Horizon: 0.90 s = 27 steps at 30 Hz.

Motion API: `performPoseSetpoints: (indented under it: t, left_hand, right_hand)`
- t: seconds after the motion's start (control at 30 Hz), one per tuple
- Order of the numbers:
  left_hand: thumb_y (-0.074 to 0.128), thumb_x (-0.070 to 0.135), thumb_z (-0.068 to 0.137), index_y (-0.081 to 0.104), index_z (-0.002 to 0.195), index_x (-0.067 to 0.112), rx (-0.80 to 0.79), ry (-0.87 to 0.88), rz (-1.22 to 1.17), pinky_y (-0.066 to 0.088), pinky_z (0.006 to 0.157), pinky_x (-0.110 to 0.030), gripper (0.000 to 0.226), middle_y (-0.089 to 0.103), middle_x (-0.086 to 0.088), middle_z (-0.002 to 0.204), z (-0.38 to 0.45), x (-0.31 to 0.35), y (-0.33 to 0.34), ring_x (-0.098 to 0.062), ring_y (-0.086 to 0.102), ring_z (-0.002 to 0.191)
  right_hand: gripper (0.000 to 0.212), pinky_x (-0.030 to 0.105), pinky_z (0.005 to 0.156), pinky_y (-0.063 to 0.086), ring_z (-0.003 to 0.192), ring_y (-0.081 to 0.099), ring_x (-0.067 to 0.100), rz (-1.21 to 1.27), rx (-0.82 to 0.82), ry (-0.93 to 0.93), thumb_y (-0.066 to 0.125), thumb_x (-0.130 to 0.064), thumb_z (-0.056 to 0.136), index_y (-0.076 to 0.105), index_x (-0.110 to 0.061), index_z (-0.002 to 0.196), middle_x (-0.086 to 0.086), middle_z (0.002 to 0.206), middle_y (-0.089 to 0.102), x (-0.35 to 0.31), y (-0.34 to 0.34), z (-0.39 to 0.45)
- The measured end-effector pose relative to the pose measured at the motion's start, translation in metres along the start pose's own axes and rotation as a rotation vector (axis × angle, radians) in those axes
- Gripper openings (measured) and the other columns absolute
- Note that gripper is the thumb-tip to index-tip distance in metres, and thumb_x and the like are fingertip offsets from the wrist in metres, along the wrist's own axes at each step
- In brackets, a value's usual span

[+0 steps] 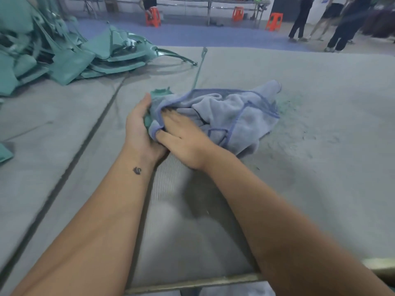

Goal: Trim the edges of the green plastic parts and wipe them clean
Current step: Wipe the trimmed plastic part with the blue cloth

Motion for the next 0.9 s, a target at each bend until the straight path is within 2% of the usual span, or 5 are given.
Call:
performPoseSetpoints:
  t: [0.13,0.27,0.57,0.67,0.9]
  left_hand:
    - [0.039,0.019,0.096,0.063,0.112,0.002,-0.035,0.006,0.013,0.054,0.092,-0.035,0.033,0.067,-0.013,0.107,0.0,-0.001,-0.003,-0.024,0.066,0.101]
    - [0.049,0.014,0.077,0.064,0.111,0.001,-0.049,-0.026,0.019,0.057,0.085,-0.044,0.04,0.07,-0.016,0.104,0.002,-0.001,-0.002,-0.028,0.069,0.094]
    - [0.036,0.043,0.1,0.076,0.092,-0.002,0.031,-0.03,0.052,0.06,0.064,-0.041,0.06,0.071,-0.023,0.101,0.006,-0.001,-0.012,-0.033,0.072,0.087]
    - [0.04,0.031,0.099,0.065,0.119,0.0,0.116,-0.027,0.046,0.056,0.087,-0.038,0.044,0.065,-0.02,0.119,0.009,-0.001,-0.015,-0.03,0.066,0.108]
    - [0.044,0.013,0.088,0.065,0.107,0.003,0.006,-0.062,0.129,0.057,0.083,-0.039,0.03,0.07,-0.014,0.103,0.004,-0.003,-0.01,-0.027,0.07,0.09]
  right_hand:
    - [0.055,0.03,0.12,0.009,0.147,0.013,0.014,-0.008,-0.022,0.182,0.03,-0.034,0.103,0.018,-0.013,0.152,0.003,0.16,0.018,0.017,0.002,0.009]
    - [0.058,0.033,0.12,0.009,0.147,0.009,0.012,-0.02,0.006,0.304,0.029,-0.039,0.102,0.015,-0.019,0.154,-0.003,0.161,0.013,0.033,-0.007,0.016]
    - [0.044,0.036,0.114,0.025,0.139,0.032,0.019,0.009,-0.085,0.125,0.038,-0.025,0.101,0.04,-0.013,0.144,0.004,0.15,0.04,-0.002,0.001,-0.006]
    - [0.047,0.035,0.116,0.021,0.142,0.026,0.016,0.019,-0.073,0.201,0.029,-0.036,0.103,0.035,-0.018,0.147,-0.001,0.154,0.034,0.007,0.002,-0.003]
    - [0.059,0.038,0.12,0.009,0.148,0.007,0.013,-0.103,-0.015,0.359,0.024,-0.044,0.101,0.012,-0.02,0.154,-0.002,0.161,0.012,0.042,-0.002,0.006]
Point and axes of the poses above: each hand's wrist, its own z-axis towards the middle knuckle, its own y-axis out of the palm, x = y × z, the point moved 8 cm from there along z, towards the middle knuckle
